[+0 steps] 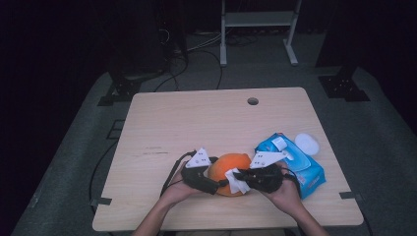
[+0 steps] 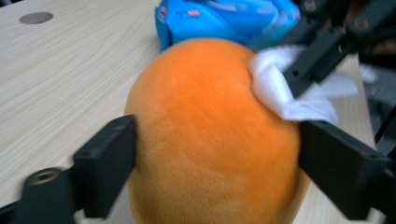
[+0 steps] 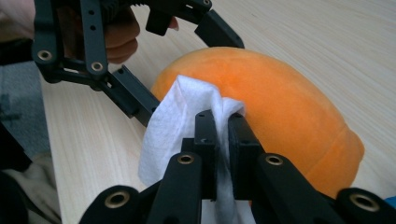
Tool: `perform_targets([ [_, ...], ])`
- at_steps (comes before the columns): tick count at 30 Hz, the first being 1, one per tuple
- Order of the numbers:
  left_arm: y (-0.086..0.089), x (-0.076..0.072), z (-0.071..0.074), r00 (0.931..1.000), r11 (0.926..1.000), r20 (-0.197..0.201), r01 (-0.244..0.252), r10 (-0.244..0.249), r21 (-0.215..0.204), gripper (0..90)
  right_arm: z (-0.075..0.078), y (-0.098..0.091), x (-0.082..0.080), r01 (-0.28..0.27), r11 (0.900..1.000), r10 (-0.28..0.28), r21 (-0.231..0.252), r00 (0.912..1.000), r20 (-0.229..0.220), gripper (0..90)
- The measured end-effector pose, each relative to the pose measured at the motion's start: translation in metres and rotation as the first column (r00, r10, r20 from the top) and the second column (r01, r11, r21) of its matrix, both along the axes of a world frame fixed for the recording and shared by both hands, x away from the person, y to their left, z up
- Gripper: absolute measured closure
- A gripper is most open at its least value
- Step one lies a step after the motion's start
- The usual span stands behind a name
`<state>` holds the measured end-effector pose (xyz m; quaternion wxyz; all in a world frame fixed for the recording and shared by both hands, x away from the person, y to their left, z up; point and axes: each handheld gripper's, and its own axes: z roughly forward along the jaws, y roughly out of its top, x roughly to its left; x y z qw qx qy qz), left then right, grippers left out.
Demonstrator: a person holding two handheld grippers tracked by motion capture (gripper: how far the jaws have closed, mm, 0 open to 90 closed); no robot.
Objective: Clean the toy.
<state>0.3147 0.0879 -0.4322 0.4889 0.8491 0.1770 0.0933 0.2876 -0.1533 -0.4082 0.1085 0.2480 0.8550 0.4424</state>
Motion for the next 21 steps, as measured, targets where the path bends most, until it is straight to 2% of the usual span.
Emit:
perform_targets([
  [4, 0.003, 0.000, -0.003, 1.0000, 1.0000, -0.001, 0.005, -0.005, 0.003, 24.6, 0.002, -0.012, 0.005, 0.023, 0.9997, -0.023, 0.001, 0.9997, 0.009, 83.4],
  [8, 0.005, 0.001, -0.005, 0.9999, 0.9999, -0.007, 0.011, -0.011, 0.007, 25.3, -0.004, -0.032, 0.014, 0.082, 0.9963, -0.082, 0.026, 0.9963, -0.026, 83.4],
  [10, 0.006, 0.000, -0.005, 0.9999, 0.9998, -0.002, 0.015, -0.015, 0.011, 25.6, -0.005, -0.039, 0.017, 0.129, 0.9915, -0.129, -0.016, 0.9916, 0.002, 83.6],
  [11, 0.007, 0.000, -0.006, 0.9999, 0.9998, -0.002, 0.016, -0.016, 0.010, 25.6, -0.005, -0.043, 0.019, 0.147, 0.9891, -0.147, -0.009, 0.9890, -0.012, 83.6],
  [13, 0.006, -0.001, -0.006, 0.9997, 0.9997, -0.004, 0.026, -0.026, 0.002, 24.9, -0.006, -0.048, 0.021, 0.150, 0.9883, -0.149, 0.027, 0.9877, -0.049, 83.6],
  [15, 0.007, 0.001, -0.003, 0.9986, 0.9991, -0.034, 0.041, -0.042, -0.011, 21.0, -0.007, -0.045, 0.020, 0.140, 0.9899, -0.139, 0.023, 0.9894, -0.042, 83.6],
  [17, 0.009, 0.004, 0.000, 0.9970, 0.9987, -0.067, 0.035, -0.037, -0.037, 16.9, -0.006, -0.039, 0.017, 0.127, 0.9915, -0.127, 0.025, 0.9914, -0.034, 83.9],
  [19, 0.012, 0.006, 0.000, 0.9959, 0.9976, -0.086, 0.023, -0.028, -0.066, 16.9, -0.002, -0.034, 0.013, 0.116, 0.9928, -0.116, 0.028, 0.9932, -0.014, 83.9],
  [21, 0.010, 0.005, 0.000, 0.9976, 0.9983, -0.061, 0.029, -0.032, -0.051, 21.0, 0.003, -0.027, 0.008, 0.095, 0.9948, -0.095, 0.038, 0.9954, 0.009, 83.9],
])
